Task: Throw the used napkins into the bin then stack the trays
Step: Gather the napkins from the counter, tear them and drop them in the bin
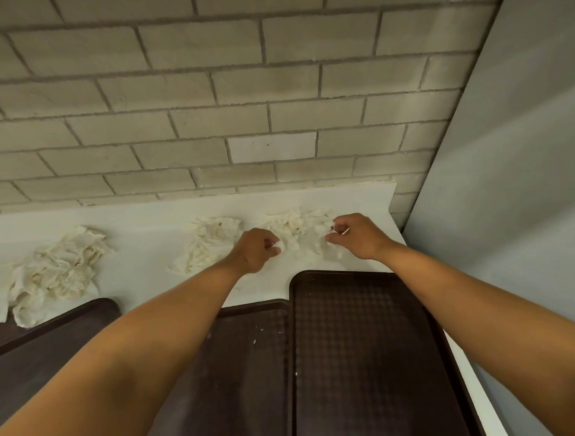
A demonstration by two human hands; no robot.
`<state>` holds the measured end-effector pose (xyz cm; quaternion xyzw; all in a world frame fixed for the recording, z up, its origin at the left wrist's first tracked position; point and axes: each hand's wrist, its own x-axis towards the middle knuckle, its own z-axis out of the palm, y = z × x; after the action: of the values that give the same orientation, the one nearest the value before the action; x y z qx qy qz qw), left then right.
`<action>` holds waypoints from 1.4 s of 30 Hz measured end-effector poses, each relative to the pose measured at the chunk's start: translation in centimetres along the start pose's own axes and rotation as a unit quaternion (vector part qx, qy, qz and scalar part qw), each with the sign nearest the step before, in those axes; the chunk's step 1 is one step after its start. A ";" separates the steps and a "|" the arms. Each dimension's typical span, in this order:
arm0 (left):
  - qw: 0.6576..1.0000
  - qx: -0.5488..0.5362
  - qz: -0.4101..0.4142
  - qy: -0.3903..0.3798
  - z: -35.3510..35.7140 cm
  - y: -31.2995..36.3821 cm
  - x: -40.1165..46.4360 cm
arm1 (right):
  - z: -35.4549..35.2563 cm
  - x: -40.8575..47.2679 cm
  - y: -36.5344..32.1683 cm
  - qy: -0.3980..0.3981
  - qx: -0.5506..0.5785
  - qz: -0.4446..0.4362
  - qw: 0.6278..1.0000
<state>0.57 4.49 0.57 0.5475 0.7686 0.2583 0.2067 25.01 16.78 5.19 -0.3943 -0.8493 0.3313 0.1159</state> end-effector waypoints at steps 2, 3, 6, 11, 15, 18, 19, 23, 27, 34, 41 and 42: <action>1.000 -0.023 0.013 0.005 -1.0 0.5 -0.4 | -0.8 -0.5 -0.6 0.007 0.020 -0.009 1.000; 0.999 -0.036 0.019 0.004 -1.5 0.8 -0.6 | -1.1 -0.8 -1.0 0.007 0.029 -0.017 0.999; 0.993 -0.117 0.013 0.002 -2.8 2.0 -1.9 | -2.1 -2.2 -2.4 0.016 0.044 -0.025 0.999; 0.981 -0.193 -0.004 0.018 -4.7 4.4 -5.2 | -3.3 -4.9 -4.5 0.026 0.063 -0.032 0.997; 0.974 -0.226 -0.003 0.019 -5.5 5.0 -8.2 | -3.2 -8.0 -5.8 0.037 0.080 -0.037 0.995; 0.962 -0.273 0.015 0.006 -5.6 5.2 -10.9 | -2.4 -10.7 -6.7 0.037 0.090 -0.049 0.994; 0.959 -0.284 0.020 0.004 -5.6 5.2 -11.9 | -2.1 -11.7 -7.1 0.034 0.101 -0.054 0.993; 0.944 -0.328 0.010 -0.008 -4.9 5.1 -15.2 | -0.2 -15.9 -7.9 0.011 0.165 -0.034 0.986; 0.937 -0.346 -0.004 -0.034 -3.3 4.4 -18.4 | 2.3 -20.2 -7.5 0.012 0.199 -0.010 0.980; 0.931 -0.360 -0.006 -0.064 0.4 4.5 -24.0 | 5.1 -26.7 -5.1 0.009 0.201 0.028 0.979; 0.929 -0.365 -0.003 -0.068 4.0 7.4 -30.5 | 6.3 -32.7 -2.8 0.036 0.245 0.037 0.968; 0.927 -0.369 -0.005 -0.066 4.5 8.0 -31.7 | 6.4 -33.8 -2.6 0.043 0.257 0.037 0.965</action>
<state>19.12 -22.66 3.12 0.4447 0.6066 0.4854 0.4457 42.90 -12.68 4.26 -0.3962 -0.7150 0.5251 0.2371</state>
